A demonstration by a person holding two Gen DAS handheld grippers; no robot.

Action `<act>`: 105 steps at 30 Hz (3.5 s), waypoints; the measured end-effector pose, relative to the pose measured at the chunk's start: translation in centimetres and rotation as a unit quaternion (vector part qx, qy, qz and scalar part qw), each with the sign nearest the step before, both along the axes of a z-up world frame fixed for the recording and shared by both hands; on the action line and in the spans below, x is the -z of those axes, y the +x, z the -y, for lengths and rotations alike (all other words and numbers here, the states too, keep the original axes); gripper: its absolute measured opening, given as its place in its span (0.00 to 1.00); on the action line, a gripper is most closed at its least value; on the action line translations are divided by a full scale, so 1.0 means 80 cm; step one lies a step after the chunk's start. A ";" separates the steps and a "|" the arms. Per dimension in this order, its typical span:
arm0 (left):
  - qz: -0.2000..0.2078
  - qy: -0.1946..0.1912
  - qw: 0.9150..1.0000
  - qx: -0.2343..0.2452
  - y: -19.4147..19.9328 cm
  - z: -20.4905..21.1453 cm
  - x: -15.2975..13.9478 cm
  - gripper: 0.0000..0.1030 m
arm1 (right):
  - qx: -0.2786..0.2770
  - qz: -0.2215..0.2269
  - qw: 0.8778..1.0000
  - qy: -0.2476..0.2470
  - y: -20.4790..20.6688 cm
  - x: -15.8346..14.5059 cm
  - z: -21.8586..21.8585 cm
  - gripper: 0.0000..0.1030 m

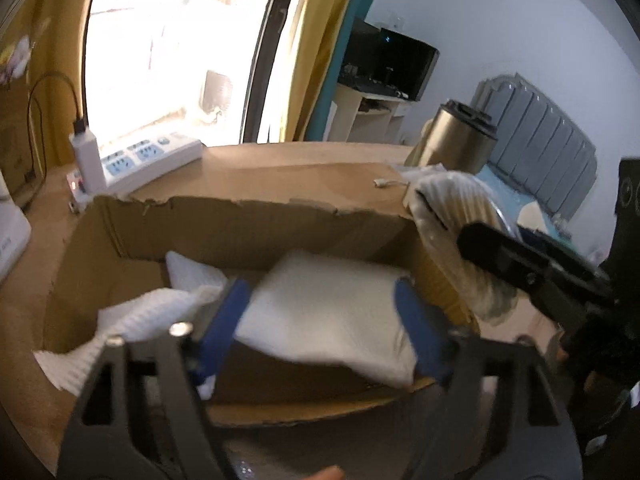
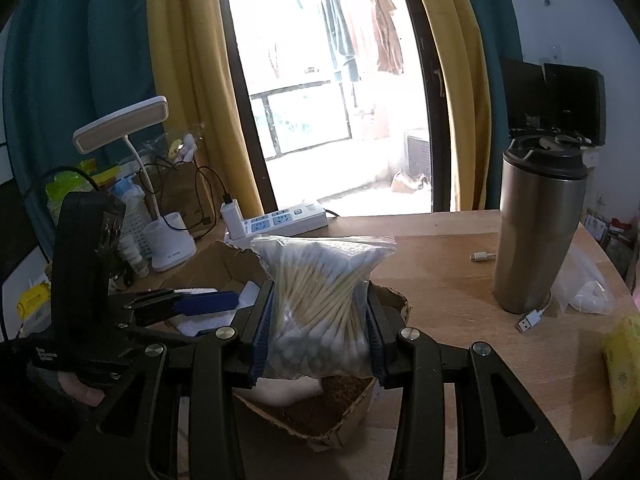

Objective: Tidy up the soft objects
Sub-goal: 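Carry the wipe and cotton swab bag over the box with both tools, then open both tools to drop the wipe and swab bag into the box, then grasp the red ball keychain with the right tool while the left tool grasps the cartoon tissue pack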

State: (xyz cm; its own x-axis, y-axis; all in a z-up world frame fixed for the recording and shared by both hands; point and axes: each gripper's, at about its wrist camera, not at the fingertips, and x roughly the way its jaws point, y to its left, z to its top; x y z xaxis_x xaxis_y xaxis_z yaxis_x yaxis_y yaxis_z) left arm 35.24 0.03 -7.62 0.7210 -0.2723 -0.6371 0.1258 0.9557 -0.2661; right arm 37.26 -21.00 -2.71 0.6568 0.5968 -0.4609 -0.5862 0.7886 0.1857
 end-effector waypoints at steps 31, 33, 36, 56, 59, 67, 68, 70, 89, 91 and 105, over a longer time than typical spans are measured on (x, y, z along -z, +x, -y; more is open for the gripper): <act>0.072 -0.027 0.996 -0.053 -0.088 -0.057 -0.054 0.77 | -0.028 -0.032 0.998 -0.047 -0.036 0.007 -0.056 0.62; 0.079 -0.027 0.995 -0.054 -0.097 -0.059 -0.058 0.77 | -0.026 -0.029 0.998 -0.048 -0.042 0.004 -0.056 0.62; 0.087 -0.025 0.994 -0.058 -0.110 -0.062 -0.063 0.77 | -0.024 -0.024 0.998 -0.049 -0.052 -0.001 -0.057 0.62; 0.116 -0.014 0.989 -0.090 -0.202 -0.091 -0.079 0.77 | -0.032 0.009 0.998 -0.058 -0.124 -0.019 -0.080 0.62; 0.117 -0.013 0.989 -0.093 -0.214 -0.094 -0.078 0.77 | -0.035 0.010 0.998 -0.059 -0.132 -0.019 -0.084 0.62; 0.112 -0.019 0.988 -0.105 -0.241 -0.107 -0.064 0.77 | -0.043 0.008 0.996 -0.076 -0.155 -0.010 -0.098 0.62; 0.112 -0.021 0.988 -0.106 -0.245 -0.109 -0.062 0.77 | -0.044 0.008 0.996 -0.079 -0.157 -0.010 -0.100 0.62; 0.108 -0.028 0.988 -0.111 -0.253 -0.114 -0.055 0.77 | -0.048 0.006 0.995 -0.087 -0.164 -0.006 -0.105 0.62; 0.082 -0.029 0.988 -0.124 -0.307 -0.138 -0.002 0.77 | -0.071 -0.017 0.991 -0.111 -0.202 0.036 -0.146 0.62; 0.075 -0.030 0.988 -0.128 -0.307 -0.140 0.006 0.77 | -0.072 -0.022 0.991 -0.112 -0.201 0.040 -0.148 0.62; 0.004 0.002 0.991 -0.135 -0.289 -0.138 0.053 0.77 | -0.077 -0.050 0.989 -0.119 -0.179 0.063 -0.161 0.62</act>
